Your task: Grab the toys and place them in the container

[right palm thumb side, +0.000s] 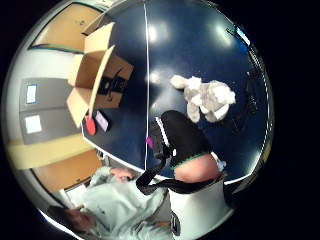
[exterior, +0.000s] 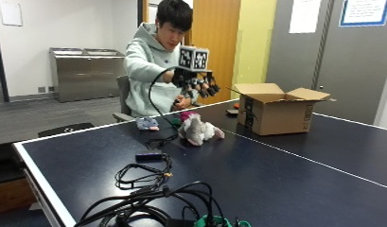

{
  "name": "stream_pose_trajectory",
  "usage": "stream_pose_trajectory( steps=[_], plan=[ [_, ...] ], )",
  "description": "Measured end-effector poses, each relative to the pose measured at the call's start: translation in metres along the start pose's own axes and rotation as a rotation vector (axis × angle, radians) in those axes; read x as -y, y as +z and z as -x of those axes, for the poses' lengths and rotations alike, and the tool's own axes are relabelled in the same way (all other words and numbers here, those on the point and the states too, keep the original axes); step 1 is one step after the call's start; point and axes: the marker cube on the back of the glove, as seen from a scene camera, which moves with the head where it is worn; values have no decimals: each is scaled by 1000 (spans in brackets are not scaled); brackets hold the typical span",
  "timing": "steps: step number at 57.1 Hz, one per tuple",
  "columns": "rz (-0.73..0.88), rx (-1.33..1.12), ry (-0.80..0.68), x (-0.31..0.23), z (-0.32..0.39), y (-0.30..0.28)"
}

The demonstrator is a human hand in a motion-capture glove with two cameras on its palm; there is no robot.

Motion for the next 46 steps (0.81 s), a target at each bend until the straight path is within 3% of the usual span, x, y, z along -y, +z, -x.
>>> stream_pose_trajectory(
  steps=[12, 20, 25, 32, 35, 46],
  plan=[
    [244, 68, 233, 18, -17, 118],
    [36, 68, 202, 9, 3, 152],
    [59, 20, 124, 17, -3, 142],
    [325, 7, 63, 4, 16, 126],
    [370, 0, 28, -10, 34, 114],
    [219, 44, -113, -5, 63, -38]
  ],
)
